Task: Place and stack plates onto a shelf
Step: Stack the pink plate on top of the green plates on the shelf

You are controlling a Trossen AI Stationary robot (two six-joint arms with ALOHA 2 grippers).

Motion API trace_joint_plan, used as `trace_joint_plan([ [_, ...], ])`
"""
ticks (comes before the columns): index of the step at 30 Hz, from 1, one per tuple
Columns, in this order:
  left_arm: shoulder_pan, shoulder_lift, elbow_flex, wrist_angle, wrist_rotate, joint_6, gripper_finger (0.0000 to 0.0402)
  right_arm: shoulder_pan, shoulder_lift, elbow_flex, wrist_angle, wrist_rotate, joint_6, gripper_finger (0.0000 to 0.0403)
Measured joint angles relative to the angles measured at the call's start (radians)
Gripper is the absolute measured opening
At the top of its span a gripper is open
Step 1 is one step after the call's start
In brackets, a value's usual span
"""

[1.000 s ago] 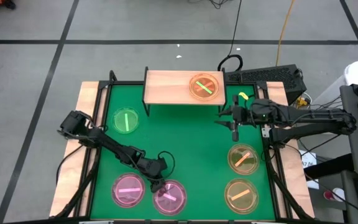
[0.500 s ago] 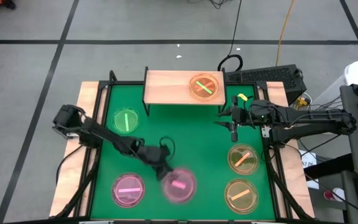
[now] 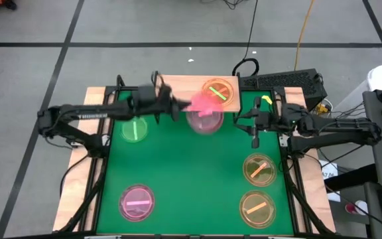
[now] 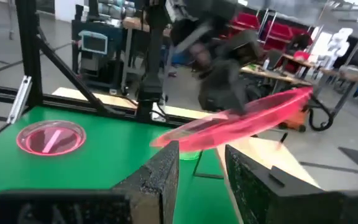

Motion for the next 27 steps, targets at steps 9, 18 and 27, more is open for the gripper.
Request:
trace_joint_plan([
  [9,0.158,0.247,0.493,-0.458,0.112,0.1,0.0001,0.0,-0.045,0.0,0.003,0.004,-0.022,0.0114],
  [18,0.226,0.519,0.72,-0.523,0.167,0.079,0.0001,0.0,-0.049,0.0,-0.003,0.003,-0.016,0.0114],
  [27,0.27,0.614,0.751,-0.538,0.174,0.082,0.0015,0.0,-0.049,0.0,-0.031,0.003,-0.016,0.0114],
])
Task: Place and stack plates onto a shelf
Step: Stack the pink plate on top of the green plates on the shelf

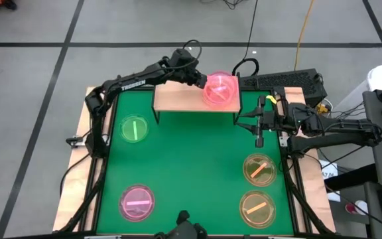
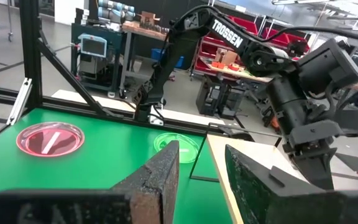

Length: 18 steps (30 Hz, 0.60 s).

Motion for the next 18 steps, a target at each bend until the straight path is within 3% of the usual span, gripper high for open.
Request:
trace_joint_plan([
  [18,-0.005,0.0,0.0,-0.047,-0.008,0.146,0.0021,0.0,0.0,0.0,-0.038,0.0,0.005,0.0114],
])
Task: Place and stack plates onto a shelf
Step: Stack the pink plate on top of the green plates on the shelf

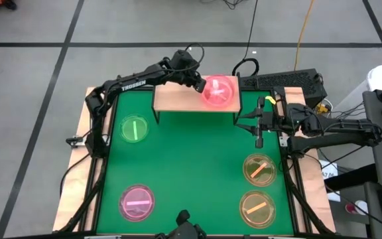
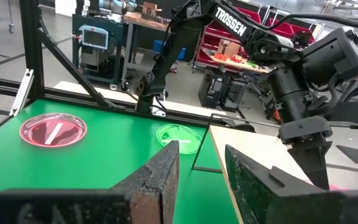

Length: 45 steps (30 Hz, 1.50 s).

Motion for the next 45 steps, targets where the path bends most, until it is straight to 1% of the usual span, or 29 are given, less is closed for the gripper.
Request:
trace_joint_plan([
  [26,0.001,0.0,0.0,0.048,-0.001,0.016,0.0022,0.0,0.0,0.0,0.002,0.0,0.0,0.0114],
  [31,0.001,0.0,0.0,0.048,0.022,0.011,0.0022,0.0,0.0,0.0,0.002,0.0,0.0,0.0114],
  [36,0.0,0.0,0.0,0.05,-0.007,-0.02,0.0022,0.0,0.0,0.0,0.002,0.0,-0.002,0.0114],
  [45,0.001,0.0,0.0,0.053,-0.011,-0.014,0.0021,0.0,0.0,0.0,0.002,0.0,0.0,0.0114],
])
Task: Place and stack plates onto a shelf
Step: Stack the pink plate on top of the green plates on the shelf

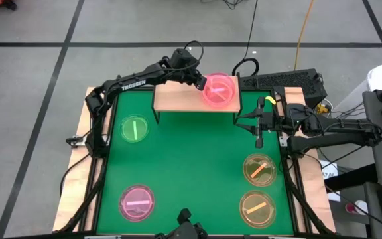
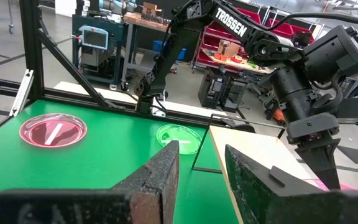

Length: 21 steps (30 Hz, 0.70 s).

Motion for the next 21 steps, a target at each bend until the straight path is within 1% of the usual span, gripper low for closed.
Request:
trace_joint_plan([
  [21,0.0,0.0,0.0,0.0,-0.002,-0.013,0.0021,0.0,0.0,0.0,0.0,0.0,0.0,0.0114],
])
